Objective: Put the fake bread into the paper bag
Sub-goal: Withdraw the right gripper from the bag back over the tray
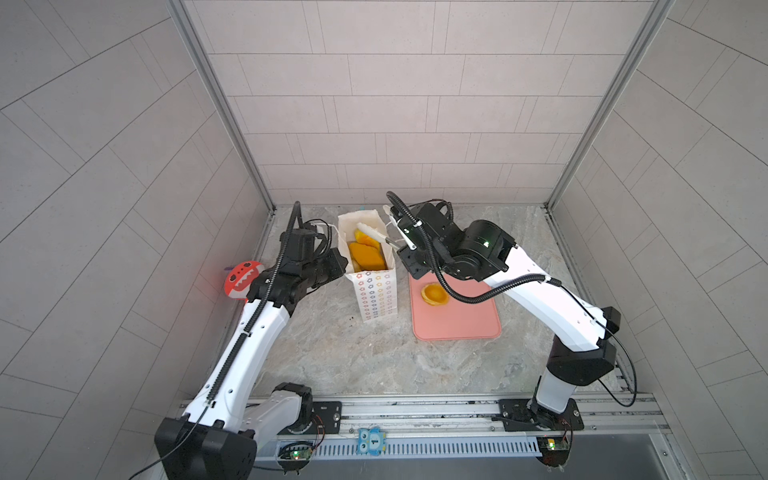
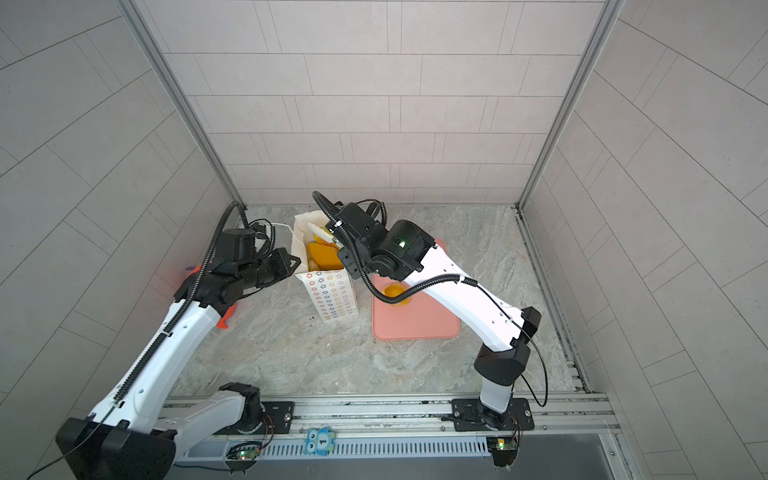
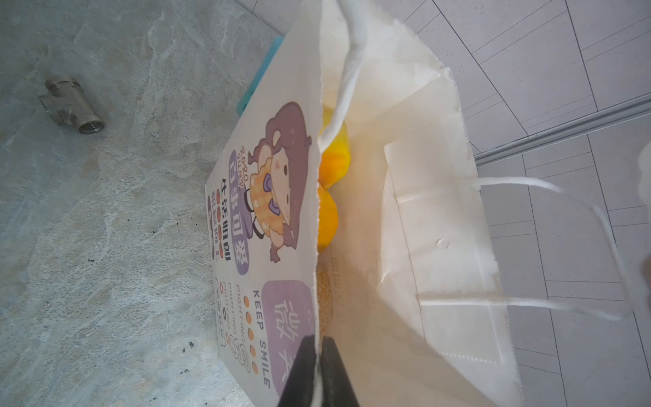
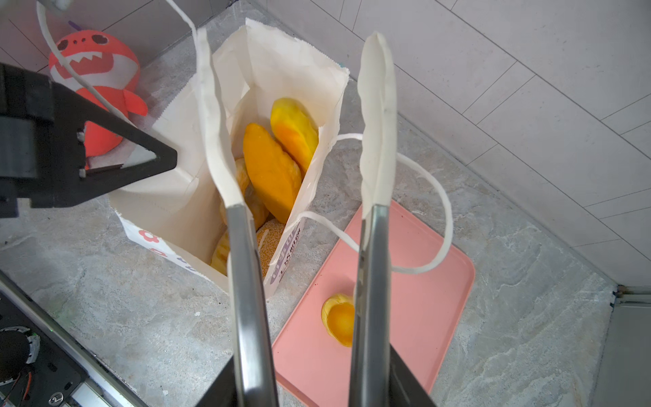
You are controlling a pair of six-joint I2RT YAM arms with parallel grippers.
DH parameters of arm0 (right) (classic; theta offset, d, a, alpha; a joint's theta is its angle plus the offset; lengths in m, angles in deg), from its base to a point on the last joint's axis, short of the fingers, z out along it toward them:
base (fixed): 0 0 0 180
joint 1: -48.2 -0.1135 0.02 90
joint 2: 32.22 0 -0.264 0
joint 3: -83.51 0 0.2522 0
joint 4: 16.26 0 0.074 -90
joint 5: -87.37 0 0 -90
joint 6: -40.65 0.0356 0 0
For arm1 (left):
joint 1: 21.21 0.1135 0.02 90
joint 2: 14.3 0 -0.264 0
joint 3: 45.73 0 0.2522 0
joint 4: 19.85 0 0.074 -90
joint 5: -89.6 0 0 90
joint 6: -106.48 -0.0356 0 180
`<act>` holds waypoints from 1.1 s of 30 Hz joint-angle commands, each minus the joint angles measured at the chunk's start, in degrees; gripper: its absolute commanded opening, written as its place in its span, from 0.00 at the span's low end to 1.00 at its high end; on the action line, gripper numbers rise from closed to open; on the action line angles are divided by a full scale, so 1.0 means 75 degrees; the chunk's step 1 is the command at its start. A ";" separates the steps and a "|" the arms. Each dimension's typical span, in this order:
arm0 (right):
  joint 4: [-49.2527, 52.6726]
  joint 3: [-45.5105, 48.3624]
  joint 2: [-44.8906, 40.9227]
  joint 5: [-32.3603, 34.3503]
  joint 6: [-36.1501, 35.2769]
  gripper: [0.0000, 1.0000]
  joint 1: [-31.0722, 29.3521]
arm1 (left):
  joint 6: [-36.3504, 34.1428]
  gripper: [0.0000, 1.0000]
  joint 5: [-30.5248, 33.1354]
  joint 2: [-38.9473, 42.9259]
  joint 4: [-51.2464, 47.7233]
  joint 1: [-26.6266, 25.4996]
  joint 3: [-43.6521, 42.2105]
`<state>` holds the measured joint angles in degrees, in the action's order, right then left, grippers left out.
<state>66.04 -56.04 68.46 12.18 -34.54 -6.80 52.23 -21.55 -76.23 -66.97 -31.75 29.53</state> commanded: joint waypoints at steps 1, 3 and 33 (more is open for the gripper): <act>0.0026 -0.0231 -0.0515 0.0527 -0.0122 0.51 -0.0038 | -0.0082 0.10 0.0039 0.0079 -0.0125 -0.0041 0.0157; 0.0038 -0.0231 -0.0624 0.0686 -0.0157 0.51 -0.0034 | -0.0082 0.10 0.0021 0.0072 -0.0122 -0.0047 0.0170; -0.0345 0.2801 -0.3189 0.0447 -0.0157 0.52 0.2175 | -0.0065 0.10 -0.0003 0.0032 -0.0128 -0.0048 0.0226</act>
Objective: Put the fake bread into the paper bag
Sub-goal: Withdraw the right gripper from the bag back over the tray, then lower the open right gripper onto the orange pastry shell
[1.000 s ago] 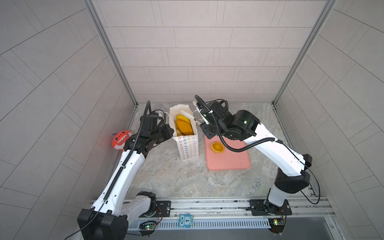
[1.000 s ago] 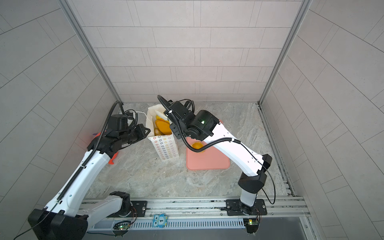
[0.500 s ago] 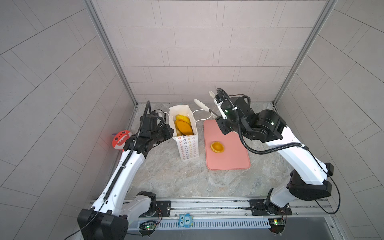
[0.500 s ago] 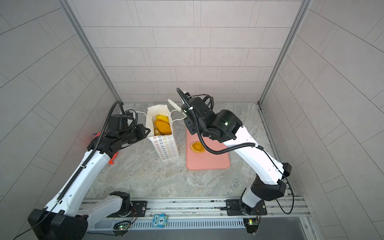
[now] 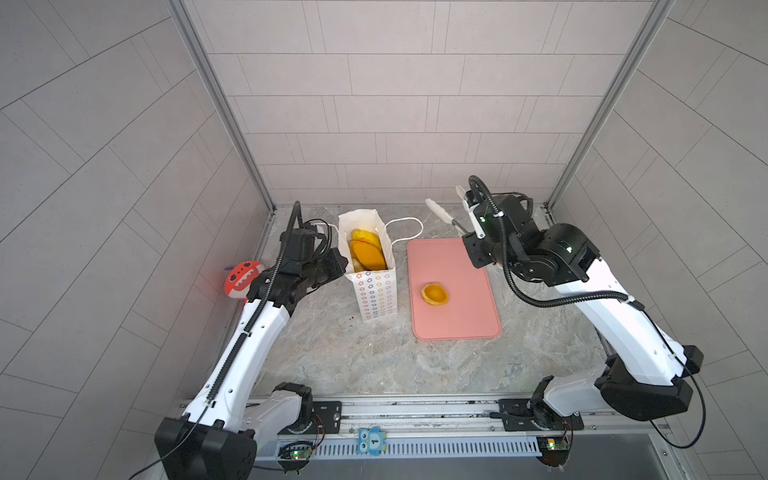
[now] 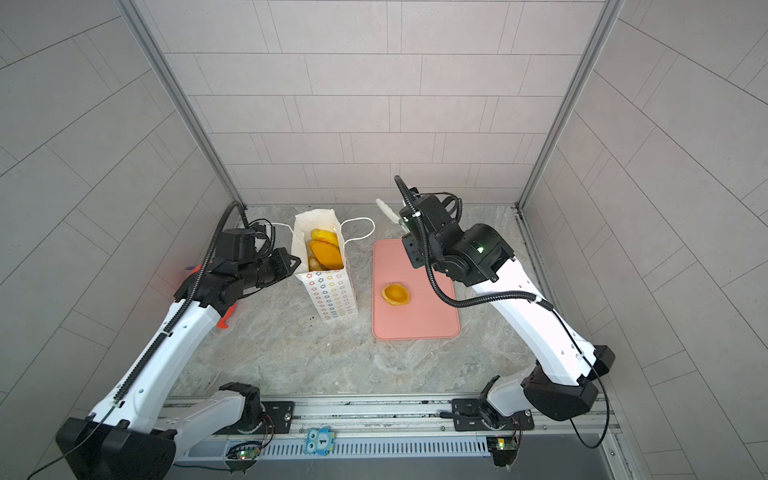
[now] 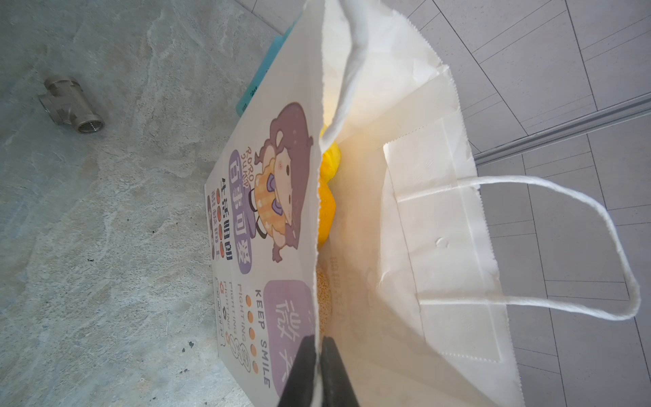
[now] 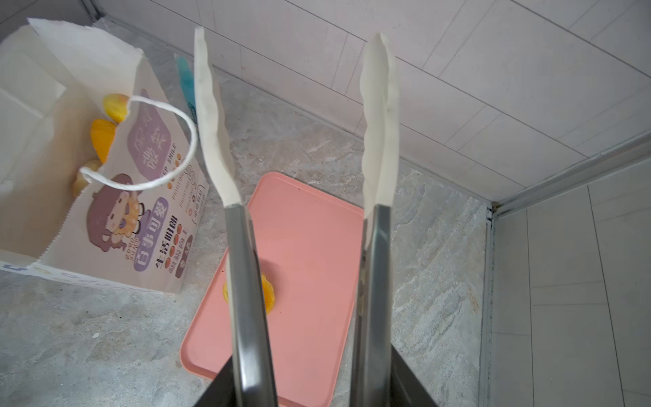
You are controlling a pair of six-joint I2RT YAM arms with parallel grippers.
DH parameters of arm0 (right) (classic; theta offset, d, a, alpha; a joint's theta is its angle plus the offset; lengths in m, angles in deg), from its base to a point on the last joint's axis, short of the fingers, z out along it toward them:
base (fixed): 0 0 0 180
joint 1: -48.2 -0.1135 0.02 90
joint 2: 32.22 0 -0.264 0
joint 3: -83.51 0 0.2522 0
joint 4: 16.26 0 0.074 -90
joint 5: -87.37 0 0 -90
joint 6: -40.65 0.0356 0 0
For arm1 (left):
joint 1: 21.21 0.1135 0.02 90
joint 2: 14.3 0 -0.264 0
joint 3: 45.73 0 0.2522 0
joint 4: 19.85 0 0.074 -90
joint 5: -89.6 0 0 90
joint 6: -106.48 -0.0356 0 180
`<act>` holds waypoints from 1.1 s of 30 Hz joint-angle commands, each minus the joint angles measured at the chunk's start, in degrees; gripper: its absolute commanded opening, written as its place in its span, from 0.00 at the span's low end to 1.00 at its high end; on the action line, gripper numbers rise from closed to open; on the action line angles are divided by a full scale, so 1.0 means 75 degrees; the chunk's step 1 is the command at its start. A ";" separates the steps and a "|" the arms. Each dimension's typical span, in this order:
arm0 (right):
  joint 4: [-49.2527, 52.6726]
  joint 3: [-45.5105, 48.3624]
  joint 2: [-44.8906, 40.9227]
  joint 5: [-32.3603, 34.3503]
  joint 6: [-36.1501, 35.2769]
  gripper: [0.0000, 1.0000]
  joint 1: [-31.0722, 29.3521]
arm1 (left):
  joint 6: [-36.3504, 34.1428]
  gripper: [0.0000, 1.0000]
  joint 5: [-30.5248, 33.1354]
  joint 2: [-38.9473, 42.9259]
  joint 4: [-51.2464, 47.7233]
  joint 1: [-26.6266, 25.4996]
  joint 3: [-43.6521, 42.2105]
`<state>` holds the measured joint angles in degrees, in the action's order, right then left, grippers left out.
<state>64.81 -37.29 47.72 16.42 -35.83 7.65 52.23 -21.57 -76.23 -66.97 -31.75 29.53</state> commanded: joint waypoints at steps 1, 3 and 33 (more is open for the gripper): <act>-0.0205 0.0488 -0.0523 -0.0178 0.0025 0.52 0.0369 | -0.0064 0.10 0.0004 0.0039 -0.0130 -0.0049 0.0217; -0.0254 0.0959 -0.0763 -0.0334 0.0037 0.52 0.0622 | -0.0067 0.10 0.0009 0.0031 -0.0133 -0.0058 0.0233; -0.0800 0.4319 -0.1175 -0.1361 0.0079 0.51 0.0273 | -0.0055 0.10 0.0017 0.0042 -0.0132 -0.0047 0.0214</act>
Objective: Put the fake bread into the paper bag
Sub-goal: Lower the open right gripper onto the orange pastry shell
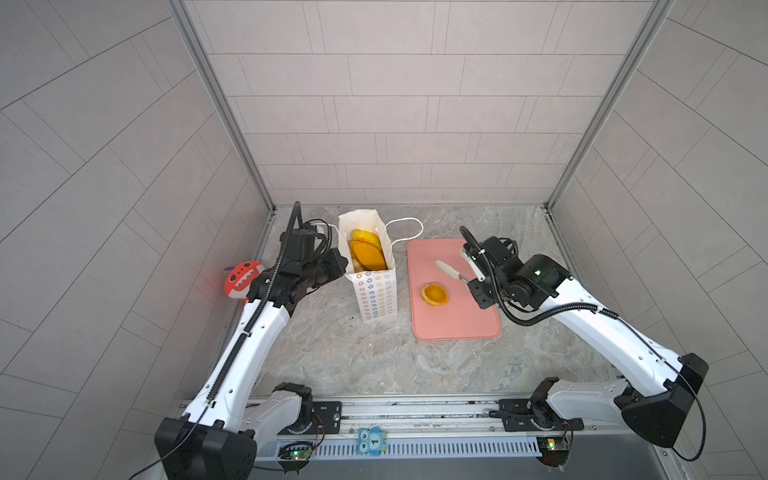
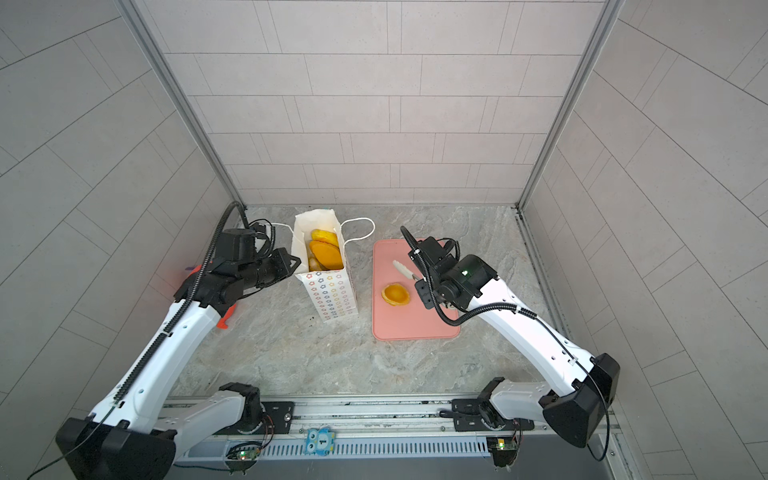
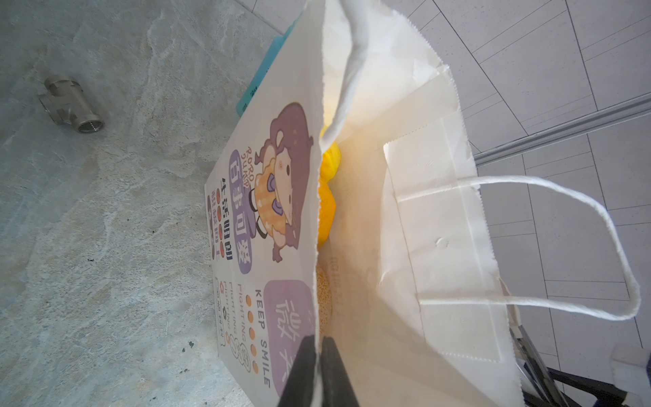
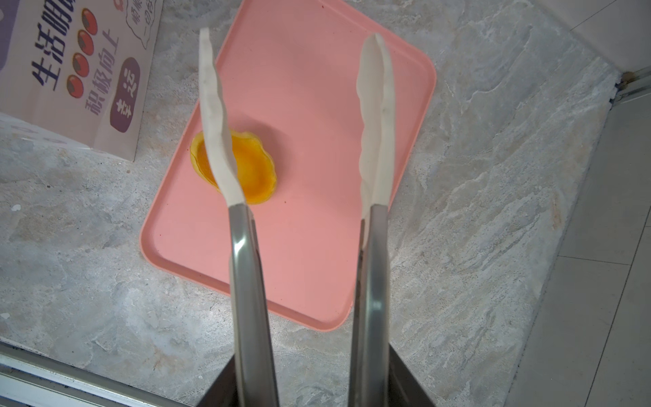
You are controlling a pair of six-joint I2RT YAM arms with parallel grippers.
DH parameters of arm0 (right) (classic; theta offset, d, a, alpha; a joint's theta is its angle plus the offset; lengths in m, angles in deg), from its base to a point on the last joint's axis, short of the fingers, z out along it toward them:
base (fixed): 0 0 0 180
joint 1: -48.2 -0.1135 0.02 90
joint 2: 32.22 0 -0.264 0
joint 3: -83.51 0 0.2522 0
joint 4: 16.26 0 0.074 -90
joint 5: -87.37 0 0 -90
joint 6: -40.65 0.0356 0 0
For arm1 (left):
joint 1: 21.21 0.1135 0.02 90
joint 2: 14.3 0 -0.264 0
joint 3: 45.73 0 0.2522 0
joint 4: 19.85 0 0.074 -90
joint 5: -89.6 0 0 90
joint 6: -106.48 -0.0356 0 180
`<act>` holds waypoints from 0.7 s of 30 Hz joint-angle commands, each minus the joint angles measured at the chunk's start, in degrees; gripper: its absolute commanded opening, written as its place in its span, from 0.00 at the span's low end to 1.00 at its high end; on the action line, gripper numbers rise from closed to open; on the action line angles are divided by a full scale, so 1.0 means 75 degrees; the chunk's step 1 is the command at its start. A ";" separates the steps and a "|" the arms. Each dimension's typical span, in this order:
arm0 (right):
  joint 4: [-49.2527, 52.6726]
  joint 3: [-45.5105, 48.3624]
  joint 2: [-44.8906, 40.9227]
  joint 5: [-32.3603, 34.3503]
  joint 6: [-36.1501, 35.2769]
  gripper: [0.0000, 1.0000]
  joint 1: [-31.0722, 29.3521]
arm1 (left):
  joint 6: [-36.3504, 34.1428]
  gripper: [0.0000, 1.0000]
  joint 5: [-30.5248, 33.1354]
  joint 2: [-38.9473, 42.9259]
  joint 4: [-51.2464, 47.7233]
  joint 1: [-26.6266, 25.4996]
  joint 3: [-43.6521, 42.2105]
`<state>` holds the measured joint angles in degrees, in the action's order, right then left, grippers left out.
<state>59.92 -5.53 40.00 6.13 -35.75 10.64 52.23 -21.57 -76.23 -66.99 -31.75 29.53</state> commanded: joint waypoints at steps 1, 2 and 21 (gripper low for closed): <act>-0.0148 0.0139 -0.0150 0.0014 0.0075 0.51 -0.0194 | -0.0051 0.10 0.0016 0.0037 -0.0130 -0.0054 0.0208; -0.0165 0.0210 -0.0160 0.0018 0.0078 0.51 -0.0278 | -0.0060 0.10 0.0019 0.0045 -0.0131 -0.0047 0.0209; -0.0370 0.1101 0.0034 0.0260 0.0112 0.52 -0.1117 | -0.0055 0.10 0.0015 0.0043 -0.0130 -0.0053 0.0206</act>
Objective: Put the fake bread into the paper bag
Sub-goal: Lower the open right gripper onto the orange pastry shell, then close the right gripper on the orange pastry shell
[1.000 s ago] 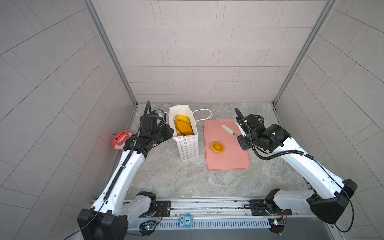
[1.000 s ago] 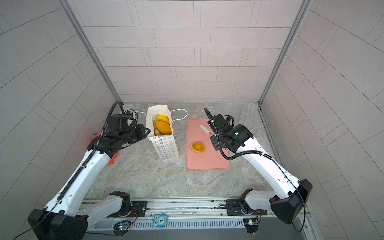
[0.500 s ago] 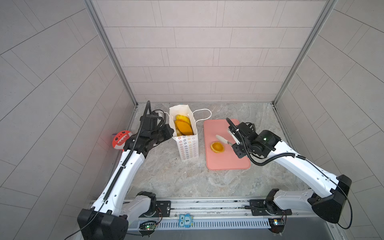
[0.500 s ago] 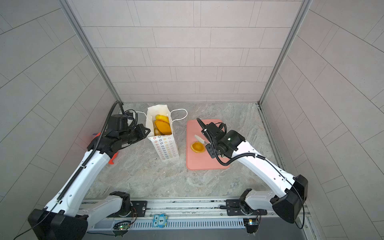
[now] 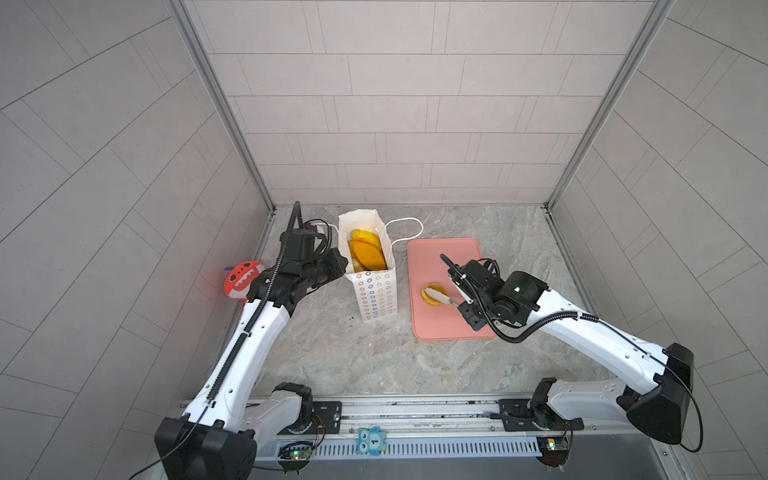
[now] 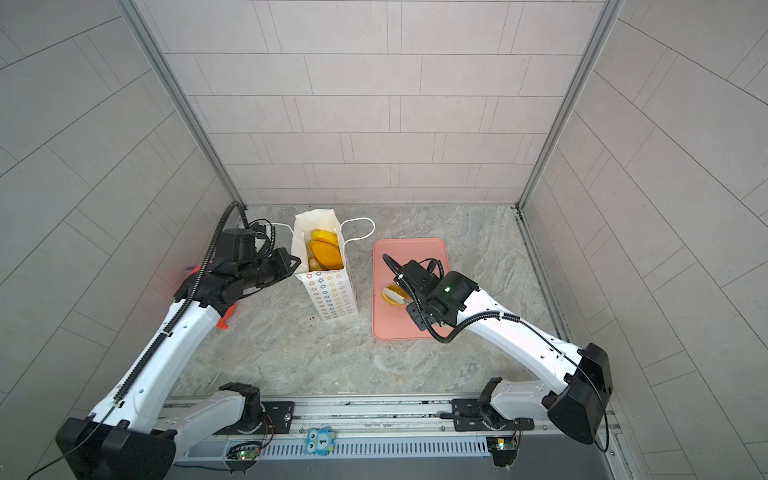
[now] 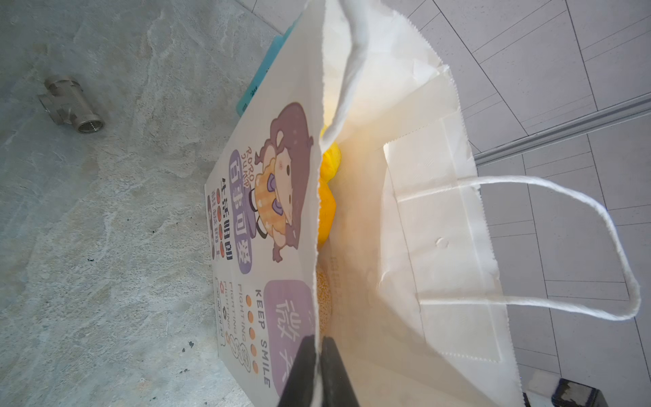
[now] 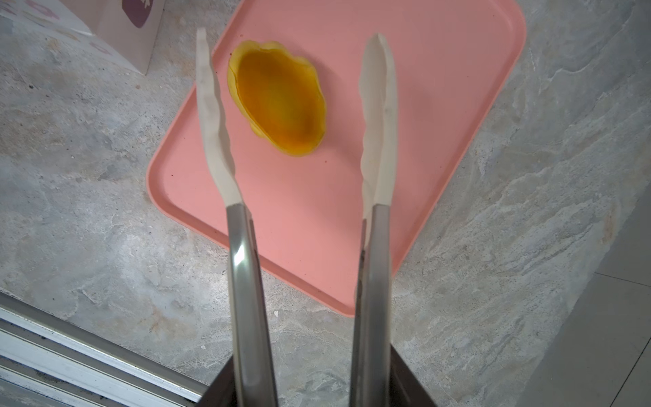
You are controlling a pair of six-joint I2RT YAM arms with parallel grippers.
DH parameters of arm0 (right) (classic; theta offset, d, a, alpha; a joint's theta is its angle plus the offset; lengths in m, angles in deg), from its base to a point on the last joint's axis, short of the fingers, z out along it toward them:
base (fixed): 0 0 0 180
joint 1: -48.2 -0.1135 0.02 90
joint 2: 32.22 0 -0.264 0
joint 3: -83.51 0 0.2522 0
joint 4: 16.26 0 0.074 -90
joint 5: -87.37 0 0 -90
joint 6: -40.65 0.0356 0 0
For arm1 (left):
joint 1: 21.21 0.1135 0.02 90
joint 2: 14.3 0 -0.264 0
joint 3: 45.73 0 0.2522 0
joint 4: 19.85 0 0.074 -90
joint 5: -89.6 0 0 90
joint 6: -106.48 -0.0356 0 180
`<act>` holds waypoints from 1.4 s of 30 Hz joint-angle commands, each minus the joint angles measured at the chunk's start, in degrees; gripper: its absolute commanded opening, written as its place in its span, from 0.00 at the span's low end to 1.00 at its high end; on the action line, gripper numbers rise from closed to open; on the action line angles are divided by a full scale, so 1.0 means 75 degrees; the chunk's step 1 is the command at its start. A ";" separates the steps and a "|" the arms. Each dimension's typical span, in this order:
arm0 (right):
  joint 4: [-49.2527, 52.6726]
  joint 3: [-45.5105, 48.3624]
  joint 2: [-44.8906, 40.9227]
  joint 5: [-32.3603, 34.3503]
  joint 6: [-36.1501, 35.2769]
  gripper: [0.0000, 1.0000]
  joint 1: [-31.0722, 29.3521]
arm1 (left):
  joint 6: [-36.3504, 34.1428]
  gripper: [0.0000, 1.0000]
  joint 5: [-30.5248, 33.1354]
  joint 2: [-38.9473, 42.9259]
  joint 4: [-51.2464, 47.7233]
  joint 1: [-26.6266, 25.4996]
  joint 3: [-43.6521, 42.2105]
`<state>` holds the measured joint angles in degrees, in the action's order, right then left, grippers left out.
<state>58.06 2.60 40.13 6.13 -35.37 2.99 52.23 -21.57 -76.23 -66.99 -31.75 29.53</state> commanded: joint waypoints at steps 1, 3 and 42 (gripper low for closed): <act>-0.0136 0.0028 0.0058 0.0294 0.0067 0.52 -0.0112 | -0.0055 0.10 0.0011 0.0053 -0.0122 -0.0053 0.0214; -0.0161 0.0046 0.0153 0.0350 0.0058 0.53 -0.0133 | -0.0055 0.10 0.0016 0.0049 -0.0131 -0.0047 0.0215; -0.0728 -0.0199 0.2026 0.0360 0.0205 0.54 0.0200 | -0.0114 0.10 0.0030 0.0030 -0.0213 -0.0051 0.0271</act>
<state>52.97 2.18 55.24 8.60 -34.30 3.80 52.03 -21.55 -76.23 -67.47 -31.75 29.77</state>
